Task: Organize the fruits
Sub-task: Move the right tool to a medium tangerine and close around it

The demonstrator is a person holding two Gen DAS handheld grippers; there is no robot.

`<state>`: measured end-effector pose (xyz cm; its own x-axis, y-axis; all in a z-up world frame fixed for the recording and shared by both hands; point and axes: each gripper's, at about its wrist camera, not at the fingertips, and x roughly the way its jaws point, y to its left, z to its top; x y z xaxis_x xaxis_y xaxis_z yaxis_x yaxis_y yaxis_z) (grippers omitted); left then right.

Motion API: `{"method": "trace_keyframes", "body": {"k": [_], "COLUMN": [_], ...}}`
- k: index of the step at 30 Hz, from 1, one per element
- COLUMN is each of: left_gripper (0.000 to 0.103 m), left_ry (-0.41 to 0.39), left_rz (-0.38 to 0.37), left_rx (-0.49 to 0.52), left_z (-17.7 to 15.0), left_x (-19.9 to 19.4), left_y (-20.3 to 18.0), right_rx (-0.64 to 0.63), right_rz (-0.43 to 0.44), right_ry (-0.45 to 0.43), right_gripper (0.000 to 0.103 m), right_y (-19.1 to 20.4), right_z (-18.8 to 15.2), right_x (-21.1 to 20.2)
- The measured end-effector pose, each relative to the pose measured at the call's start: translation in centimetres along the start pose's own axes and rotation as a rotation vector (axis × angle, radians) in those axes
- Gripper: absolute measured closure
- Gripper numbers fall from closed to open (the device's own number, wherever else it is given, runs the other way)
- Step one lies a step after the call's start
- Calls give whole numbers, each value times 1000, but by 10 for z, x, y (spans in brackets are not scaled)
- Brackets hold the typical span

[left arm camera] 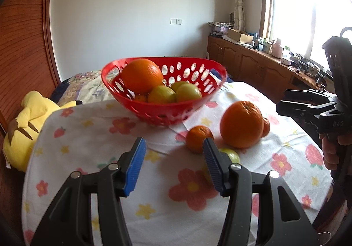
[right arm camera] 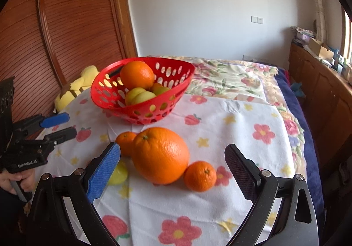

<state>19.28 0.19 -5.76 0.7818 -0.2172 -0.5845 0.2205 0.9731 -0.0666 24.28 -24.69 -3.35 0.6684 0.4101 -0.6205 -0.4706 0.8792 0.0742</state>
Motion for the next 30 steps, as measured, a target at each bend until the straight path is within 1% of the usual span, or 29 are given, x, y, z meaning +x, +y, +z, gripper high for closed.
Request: {"method": "trace_keyframes", "body": {"k": [3,8,11,13,15,16,18,22,25,30], "left_gripper": [48,48,48,48,48,48,48,48,48,48], "left_ry": [6,12,24,27,29,31,32,38,38,36], "left_rz": [-1,-25,-25,-23,-22,-23,-25,-29,-29,-28], "left_rx": [-5,0,17,27,39,43,50,44,43,48], "left_z": [-8,-18,-21,-21,-22,-22,-25,-25,-25,-25], "left_x": [3,6,12,15,18,18,20,21,21,22], "left_y": [-8,-25,-34,-38,-42,-43,-45,-45,-45,-45], "right_rx": [3,-9,-10,-8,1,3,5,4,-2,3], "right_rz": [-16,-44,-49,-62,-62,-63,-69,-68,-56,-43], "right_ry": [-3,7,20,26,39,46,62,87,108,129], "right_gripper": [5,6,9,13,20,21,29,38,47,47], "right_y": [-4,-8,-11,-16,-22,-24,-27,-32,-33,-34], "right_z": [-10,-29,-37,-41,-43,-44,-46,-47,-47,-43], "right_x": [-3,-2,1,4,8,11,17,28,35,43]}}
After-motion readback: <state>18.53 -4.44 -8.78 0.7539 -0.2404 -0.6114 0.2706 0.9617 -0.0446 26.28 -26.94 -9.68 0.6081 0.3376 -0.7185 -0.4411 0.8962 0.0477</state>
